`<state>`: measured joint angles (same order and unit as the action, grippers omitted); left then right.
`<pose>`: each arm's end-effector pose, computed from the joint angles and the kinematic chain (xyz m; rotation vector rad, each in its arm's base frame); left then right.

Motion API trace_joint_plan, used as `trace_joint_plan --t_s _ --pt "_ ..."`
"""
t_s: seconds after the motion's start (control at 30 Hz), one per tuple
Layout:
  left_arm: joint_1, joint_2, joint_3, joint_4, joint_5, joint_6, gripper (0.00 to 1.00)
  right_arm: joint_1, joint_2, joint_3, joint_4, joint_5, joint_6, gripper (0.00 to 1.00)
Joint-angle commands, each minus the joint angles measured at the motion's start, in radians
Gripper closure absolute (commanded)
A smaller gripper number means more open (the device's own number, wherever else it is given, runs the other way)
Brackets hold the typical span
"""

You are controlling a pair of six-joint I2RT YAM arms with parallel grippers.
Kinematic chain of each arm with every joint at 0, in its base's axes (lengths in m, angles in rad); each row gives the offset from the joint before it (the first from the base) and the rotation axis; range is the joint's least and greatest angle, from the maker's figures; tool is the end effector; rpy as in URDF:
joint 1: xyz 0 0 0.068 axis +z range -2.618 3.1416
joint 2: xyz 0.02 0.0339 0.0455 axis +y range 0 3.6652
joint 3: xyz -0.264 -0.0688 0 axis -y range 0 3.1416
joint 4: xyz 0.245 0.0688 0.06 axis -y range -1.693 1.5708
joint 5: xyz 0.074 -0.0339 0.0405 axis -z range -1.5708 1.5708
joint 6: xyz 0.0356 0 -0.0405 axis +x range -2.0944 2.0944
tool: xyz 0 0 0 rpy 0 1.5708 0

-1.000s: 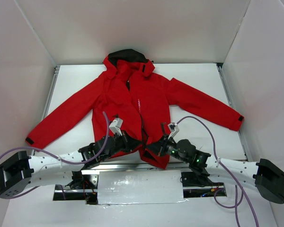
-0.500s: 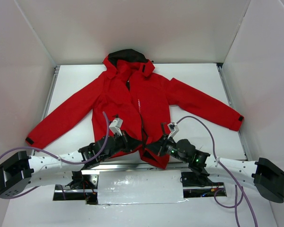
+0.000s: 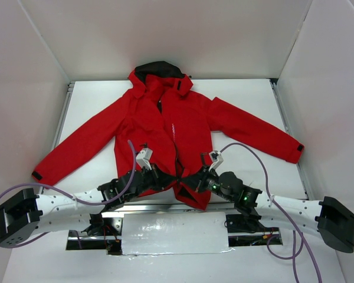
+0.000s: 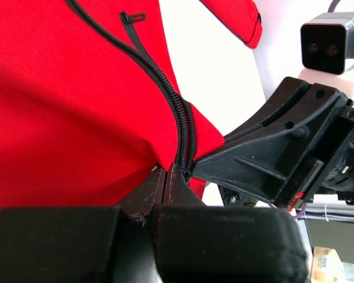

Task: Zip up the jacket

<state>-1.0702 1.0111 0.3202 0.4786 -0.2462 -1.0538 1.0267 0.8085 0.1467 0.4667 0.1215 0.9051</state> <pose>0.1098 -0.1827 0.2045 -0.1802 1.9667 -1.2673 0.0943 0.1476 0.1800 -0.0212 1.9542 1.2518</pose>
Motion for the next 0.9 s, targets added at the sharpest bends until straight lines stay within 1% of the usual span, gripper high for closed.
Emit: trace_joint_plan --t_s 0.0,0.2,0.33,0.4,0.53,0.63,0.73,0.87 --pt "0.0 -0.025 -0.009 0.054 -0.015 -0.012 1.0 -0.005 -0.006 0.053 -0.006 0.046 0.008 1.0" --pt "0.0 -0.019 -0.015 0.081 0.011 0.0 1.0 -0.005 0.011 0.068 -0.002 0.029 0.005 1.0" --pt "0.0 -0.012 -0.032 0.153 0.057 0.028 1.0 -0.005 0.021 0.059 0.029 0.02 -0.003 1.0" --pt "0.0 -0.009 -0.036 0.173 0.088 0.041 1.0 -0.007 0.012 0.05 0.049 0.018 -0.009 1.0" --pt "0.0 -0.002 -0.05 0.192 0.117 0.075 1.0 -0.014 -0.012 0.054 0.035 0.017 -0.026 1.0" --pt "0.0 0.012 -0.058 0.198 0.133 0.097 1.0 -0.049 -0.034 0.053 0.043 -0.014 -0.034 1.0" --pt "0.0 0.014 -0.069 0.201 0.118 0.12 1.0 -0.086 -0.037 0.074 0.003 -0.04 -0.031 1.0" --pt "0.0 0.001 -0.07 0.147 0.076 0.152 1.0 -0.103 -0.046 0.088 -0.039 -0.075 -0.011 1.0"
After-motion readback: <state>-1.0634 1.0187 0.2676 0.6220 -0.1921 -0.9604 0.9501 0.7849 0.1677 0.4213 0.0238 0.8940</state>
